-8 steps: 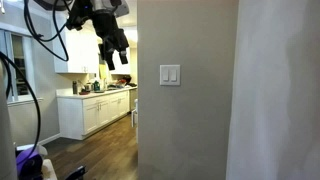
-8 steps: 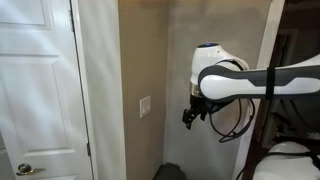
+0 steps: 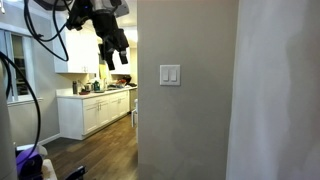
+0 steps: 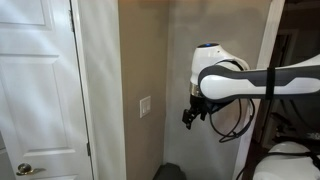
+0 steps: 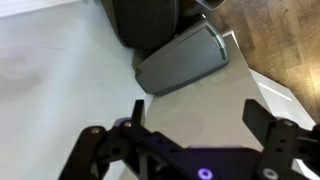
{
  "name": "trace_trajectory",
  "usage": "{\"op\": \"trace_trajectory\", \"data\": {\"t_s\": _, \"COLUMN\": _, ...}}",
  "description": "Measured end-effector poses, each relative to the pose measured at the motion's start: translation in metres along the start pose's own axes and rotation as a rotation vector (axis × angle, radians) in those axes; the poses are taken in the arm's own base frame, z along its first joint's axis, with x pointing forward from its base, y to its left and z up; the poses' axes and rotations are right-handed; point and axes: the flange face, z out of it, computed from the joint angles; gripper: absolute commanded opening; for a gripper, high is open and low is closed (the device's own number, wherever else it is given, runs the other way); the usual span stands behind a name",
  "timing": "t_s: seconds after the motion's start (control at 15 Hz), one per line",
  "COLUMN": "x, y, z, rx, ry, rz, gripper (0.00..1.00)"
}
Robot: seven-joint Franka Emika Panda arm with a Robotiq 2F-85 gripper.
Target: Switch the right switch off
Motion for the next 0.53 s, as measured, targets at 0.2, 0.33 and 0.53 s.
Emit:
{"op": "trace_trajectory", "data": {"t_s": 0.2, "x": 0.001, "y": 0.001, "z": 0.001, "rx": 0.004, "ry": 0.0, "rz": 0.003, "gripper": 0.54}}
{"op": "trace_trajectory", "data": {"t_s": 0.33, "x": 0.007, "y": 0.007, "z": 0.005, "rx": 0.024, "ry": 0.004, "rz": 0.012, "gripper": 0.41}}
{"op": "trace_trajectory", "data": {"t_s": 0.53, "x": 0.029, "y": 0.022, "z": 0.019, "rx": 0.083, "ry": 0.042, "rz": 0.032, "gripper": 0.22}}
